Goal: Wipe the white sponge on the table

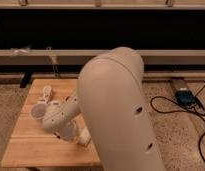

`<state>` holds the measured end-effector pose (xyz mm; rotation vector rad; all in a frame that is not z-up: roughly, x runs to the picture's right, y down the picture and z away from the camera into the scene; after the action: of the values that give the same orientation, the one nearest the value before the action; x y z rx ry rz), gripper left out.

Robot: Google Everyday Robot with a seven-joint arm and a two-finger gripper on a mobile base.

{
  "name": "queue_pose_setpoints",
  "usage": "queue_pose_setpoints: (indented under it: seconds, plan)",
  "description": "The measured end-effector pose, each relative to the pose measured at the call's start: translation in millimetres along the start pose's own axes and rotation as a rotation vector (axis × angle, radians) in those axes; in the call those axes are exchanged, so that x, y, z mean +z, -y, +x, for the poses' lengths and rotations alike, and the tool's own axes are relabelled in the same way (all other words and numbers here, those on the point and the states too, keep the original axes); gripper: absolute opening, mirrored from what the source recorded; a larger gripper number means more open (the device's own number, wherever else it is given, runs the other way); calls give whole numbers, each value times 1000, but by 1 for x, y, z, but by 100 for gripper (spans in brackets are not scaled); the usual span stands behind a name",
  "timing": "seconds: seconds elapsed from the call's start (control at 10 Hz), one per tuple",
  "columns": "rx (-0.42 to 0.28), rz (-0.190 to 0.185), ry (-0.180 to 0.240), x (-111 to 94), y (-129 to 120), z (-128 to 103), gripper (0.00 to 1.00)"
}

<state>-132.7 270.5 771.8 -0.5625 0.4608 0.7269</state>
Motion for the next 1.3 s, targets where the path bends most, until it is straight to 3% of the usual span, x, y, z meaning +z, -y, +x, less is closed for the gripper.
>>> queue_pose_setpoints:
  seconds: [0.3,0.7,1.0,1.3]
  plan:
    - [89,-5,-13,5,34,1,0]
    - [137,-22,34,-7,49,-4,0]
    - [107,-21,71,-16,42,-15,0]
    - [13,-22,125,-33,14,-27,0]
